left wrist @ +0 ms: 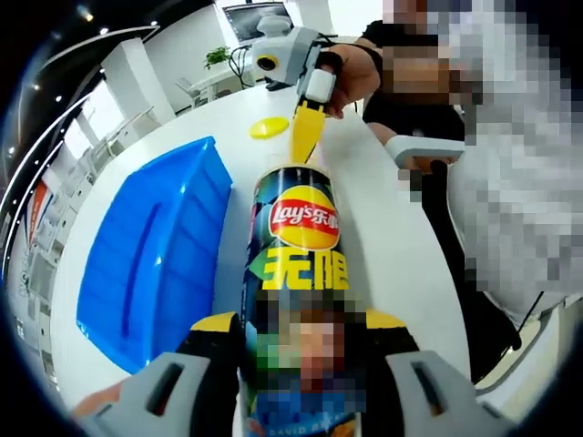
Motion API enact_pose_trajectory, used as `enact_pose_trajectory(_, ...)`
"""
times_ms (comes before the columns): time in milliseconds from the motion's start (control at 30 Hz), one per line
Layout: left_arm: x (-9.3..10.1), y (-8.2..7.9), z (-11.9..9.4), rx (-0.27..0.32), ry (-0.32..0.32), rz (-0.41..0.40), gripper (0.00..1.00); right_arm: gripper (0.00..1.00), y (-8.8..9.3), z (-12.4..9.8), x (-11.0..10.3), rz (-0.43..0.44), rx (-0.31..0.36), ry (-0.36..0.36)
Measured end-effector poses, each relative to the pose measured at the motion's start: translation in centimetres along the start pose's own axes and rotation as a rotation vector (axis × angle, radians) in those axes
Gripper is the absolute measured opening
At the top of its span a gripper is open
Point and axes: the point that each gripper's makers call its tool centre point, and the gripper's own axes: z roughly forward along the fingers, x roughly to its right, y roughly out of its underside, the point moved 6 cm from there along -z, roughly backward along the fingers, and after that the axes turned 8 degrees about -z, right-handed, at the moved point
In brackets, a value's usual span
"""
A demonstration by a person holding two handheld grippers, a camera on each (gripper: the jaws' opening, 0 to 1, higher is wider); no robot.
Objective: Open the lid of the chip container on the table, take out the chips, place them into the box in front of the container, and close the lid
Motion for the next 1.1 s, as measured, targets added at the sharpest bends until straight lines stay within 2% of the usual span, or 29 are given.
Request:
enact_pose_trajectory(467, 0.0, -0.1, 0.0, 0.008, 0.03, -0.012, 0.51, 0.0, 0.1, -2.7, 1.8, 0.03, 0.006, 0.037)
enact_pose_trajectory(700, 0.0, -0.1, 0.0, 0.0, 0.039, -0.012, 0.51, 0.0, 0.5, -4.3, 2.9, 0.083, 0.022, 0.043)
enact_pose_trajectory(1100, 0.0, 0.3, -0.2, -0.011, 0.091, -0.059, 0.52, 0.01, 0.8, -4.0, 2.8, 0.101, 0.016, 0.007)
